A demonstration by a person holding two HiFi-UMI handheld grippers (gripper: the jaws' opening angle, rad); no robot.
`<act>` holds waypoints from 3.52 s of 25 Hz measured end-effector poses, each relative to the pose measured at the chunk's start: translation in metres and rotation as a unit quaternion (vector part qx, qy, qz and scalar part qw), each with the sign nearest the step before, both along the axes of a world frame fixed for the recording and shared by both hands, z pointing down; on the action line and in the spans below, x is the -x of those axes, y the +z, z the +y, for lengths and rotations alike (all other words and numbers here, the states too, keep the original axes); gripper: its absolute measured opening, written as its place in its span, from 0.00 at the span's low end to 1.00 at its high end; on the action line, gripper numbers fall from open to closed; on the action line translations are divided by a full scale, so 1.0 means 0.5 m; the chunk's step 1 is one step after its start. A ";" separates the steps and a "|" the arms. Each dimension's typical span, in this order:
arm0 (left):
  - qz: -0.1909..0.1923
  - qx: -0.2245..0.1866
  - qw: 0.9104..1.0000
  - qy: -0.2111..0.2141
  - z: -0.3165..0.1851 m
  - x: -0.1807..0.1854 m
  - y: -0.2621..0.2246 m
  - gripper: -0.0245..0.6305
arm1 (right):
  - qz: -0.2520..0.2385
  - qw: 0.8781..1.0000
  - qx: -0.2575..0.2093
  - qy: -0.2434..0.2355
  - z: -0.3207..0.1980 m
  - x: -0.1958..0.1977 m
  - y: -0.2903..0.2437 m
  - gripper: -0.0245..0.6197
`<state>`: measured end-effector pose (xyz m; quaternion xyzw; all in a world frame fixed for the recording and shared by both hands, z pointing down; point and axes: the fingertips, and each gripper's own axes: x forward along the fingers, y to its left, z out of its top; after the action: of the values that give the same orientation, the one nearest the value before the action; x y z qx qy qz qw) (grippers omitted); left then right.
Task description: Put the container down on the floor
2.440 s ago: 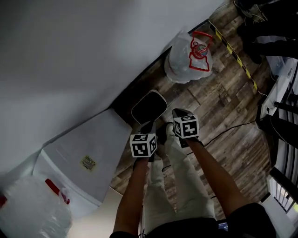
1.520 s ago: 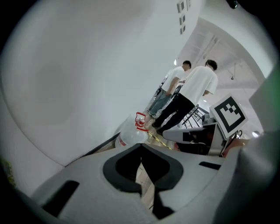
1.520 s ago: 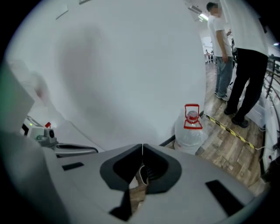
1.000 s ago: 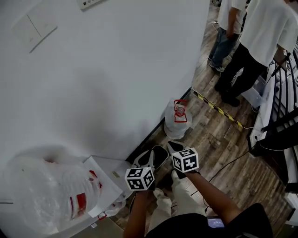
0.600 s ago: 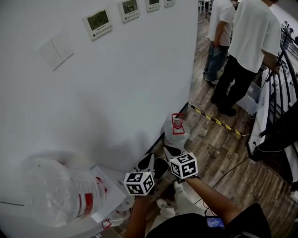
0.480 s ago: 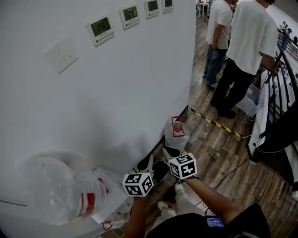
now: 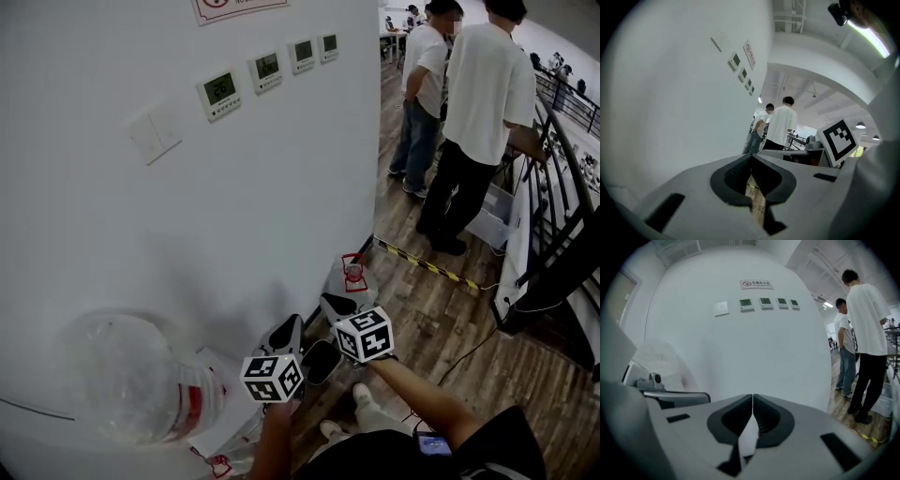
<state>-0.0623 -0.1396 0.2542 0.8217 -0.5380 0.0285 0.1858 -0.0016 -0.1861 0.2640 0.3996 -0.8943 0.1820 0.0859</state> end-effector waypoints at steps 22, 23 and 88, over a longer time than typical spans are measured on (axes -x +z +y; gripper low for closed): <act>0.004 -0.062 0.998 0.018 0.075 0.091 -0.109 0.07 | -0.008 0.998 -0.059 0.022 0.083 0.085 -0.127 0.09; 0.004 -0.064 0.998 0.018 0.076 0.092 -0.112 0.07 | -0.007 0.998 -0.061 0.021 0.085 0.087 -0.131 0.09; -0.051 -0.131 0.987 -0.081 0.318 -0.178 -0.232 0.07 | -0.067 0.985 -0.140 -0.073 0.313 -0.175 -0.253 0.09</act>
<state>0.0266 0.0192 0.1380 0.7903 -0.6104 -0.0158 0.0506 0.0858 -0.0295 0.1375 0.3281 -0.9415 0.0746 -0.0177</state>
